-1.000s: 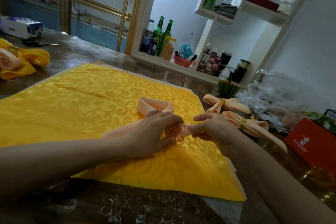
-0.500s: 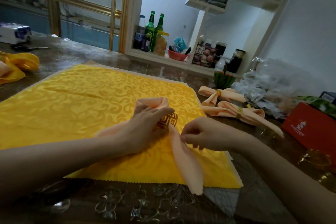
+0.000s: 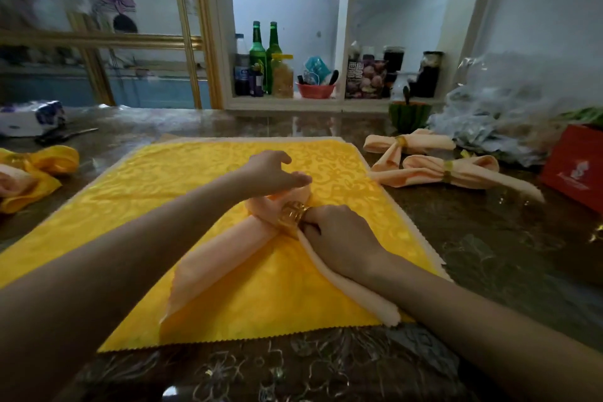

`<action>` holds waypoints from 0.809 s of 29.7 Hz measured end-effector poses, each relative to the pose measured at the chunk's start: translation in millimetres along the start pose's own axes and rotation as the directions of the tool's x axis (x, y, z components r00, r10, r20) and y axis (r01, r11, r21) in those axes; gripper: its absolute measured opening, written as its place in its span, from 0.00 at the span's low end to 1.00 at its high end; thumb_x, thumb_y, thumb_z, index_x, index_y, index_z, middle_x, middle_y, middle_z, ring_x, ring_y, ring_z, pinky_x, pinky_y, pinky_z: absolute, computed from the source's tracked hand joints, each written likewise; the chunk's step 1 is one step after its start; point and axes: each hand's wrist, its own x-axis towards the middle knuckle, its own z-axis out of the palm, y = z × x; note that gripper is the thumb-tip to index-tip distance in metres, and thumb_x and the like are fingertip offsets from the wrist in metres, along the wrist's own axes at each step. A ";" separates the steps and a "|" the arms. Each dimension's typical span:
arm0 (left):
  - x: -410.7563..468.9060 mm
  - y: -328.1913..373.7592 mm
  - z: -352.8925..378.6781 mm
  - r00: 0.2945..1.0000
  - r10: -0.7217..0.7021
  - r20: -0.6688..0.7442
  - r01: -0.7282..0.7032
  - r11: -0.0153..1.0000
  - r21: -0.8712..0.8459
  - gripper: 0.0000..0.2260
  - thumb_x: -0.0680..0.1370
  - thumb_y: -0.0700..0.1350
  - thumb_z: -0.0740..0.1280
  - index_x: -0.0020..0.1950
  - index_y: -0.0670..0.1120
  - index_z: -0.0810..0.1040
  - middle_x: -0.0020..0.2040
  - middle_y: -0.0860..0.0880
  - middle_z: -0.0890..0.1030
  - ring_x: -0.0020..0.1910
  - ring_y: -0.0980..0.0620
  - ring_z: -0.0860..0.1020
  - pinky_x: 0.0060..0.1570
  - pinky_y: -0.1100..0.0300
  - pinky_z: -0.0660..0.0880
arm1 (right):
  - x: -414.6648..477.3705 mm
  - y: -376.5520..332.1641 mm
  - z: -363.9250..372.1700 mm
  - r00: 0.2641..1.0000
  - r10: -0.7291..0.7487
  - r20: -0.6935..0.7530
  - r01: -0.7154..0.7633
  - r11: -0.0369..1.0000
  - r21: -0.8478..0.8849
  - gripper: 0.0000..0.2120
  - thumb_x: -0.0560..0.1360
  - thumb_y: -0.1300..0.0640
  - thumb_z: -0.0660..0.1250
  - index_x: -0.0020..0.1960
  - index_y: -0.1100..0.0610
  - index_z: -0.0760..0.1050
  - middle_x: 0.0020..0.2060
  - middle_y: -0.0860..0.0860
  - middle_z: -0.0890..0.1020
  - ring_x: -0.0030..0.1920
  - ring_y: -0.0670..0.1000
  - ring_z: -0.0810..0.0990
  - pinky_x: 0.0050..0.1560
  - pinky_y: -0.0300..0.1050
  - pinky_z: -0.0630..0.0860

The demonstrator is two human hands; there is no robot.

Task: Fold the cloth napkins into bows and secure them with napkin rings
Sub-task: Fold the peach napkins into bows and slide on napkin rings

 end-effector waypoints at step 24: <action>-58.7 -15.9 -1.3 0.964 0.260 -0.058 -0.256 0.964 0.067 0.06 0.71 0.40 0.70 0.41 0.51 0.78 0.36 0.55 0.79 0.36 0.59 0.75 0.34 0.69 0.69 | 20.1 18.6 -22.1 0.953 0.059 0.299 -0.205 0.849 0.487 0.11 0.79 0.59 0.62 0.51 0.66 0.80 0.37 0.55 0.77 0.34 0.43 0.71 0.32 0.32 0.67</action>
